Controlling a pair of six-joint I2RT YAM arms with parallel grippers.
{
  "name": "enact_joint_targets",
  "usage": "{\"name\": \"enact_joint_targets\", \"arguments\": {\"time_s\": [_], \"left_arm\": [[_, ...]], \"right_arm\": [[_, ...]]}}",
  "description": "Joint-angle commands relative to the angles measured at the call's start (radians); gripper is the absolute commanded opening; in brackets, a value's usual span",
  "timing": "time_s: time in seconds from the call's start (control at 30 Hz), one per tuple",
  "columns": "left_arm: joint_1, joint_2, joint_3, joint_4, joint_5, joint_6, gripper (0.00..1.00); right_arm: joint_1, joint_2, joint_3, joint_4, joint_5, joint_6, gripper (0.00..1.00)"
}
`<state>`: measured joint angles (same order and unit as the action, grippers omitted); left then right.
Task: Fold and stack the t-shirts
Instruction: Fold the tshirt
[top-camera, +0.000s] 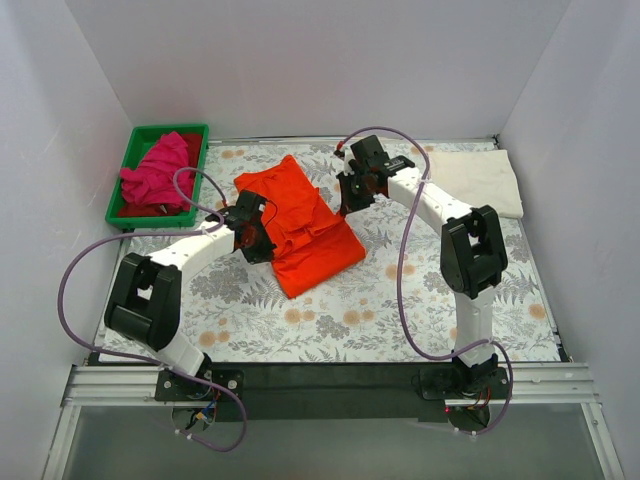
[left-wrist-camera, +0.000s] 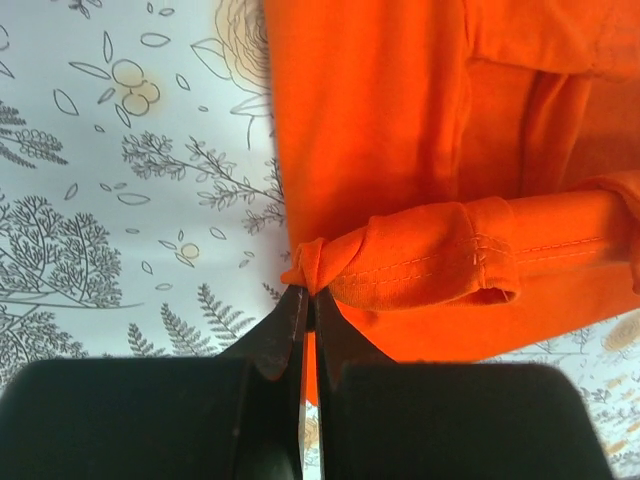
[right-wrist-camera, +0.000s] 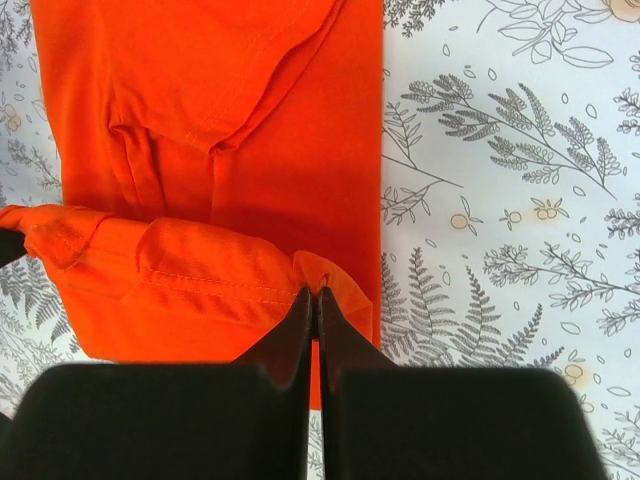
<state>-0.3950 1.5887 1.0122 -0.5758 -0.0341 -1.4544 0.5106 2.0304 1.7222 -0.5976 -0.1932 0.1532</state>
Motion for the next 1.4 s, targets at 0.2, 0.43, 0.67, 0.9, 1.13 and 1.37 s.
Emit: {"name": "enact_joint_targets", "arguments": {"time_s": [0.2,0.43,0.67,0.9,1.13,1.37], "left_arm": [[0.024,0.013,-0.011,0.100,-0.066,0.043,0.00],[0.024,0.019,0.000,0.134,-0.078,0.068,0.00],[0.025,0.068,-0.023,0.166,-0.093,0.055,0.00],[0.027,0.090,-0.024,0.172,-0.125,0.035,0.15],[0.024,-0.040,0.006,0.114,-0.170,0.048,0.68],[-0.018,-0.203,-0.055,0.079,-0.136,0.032,0.70]], "right_arm": [[-0.003,0.051,0.045,0.081,0.024,-0.009,0.01],[-0.003,0.044,0.036,0.111,0.057,-0.003,0.01],[-0.003,0.073,0.031,0.131,0.075,-0.004,0.01],[-0.003,0.105,0.034,0.154,0.070,-0.001,0.11],[0.014,-0.010,-0.033,0.180,0.067,-0.012,0.31],[0.091,-0.105,-0.223,0.269,0.034,-0.001,0.31]]}}
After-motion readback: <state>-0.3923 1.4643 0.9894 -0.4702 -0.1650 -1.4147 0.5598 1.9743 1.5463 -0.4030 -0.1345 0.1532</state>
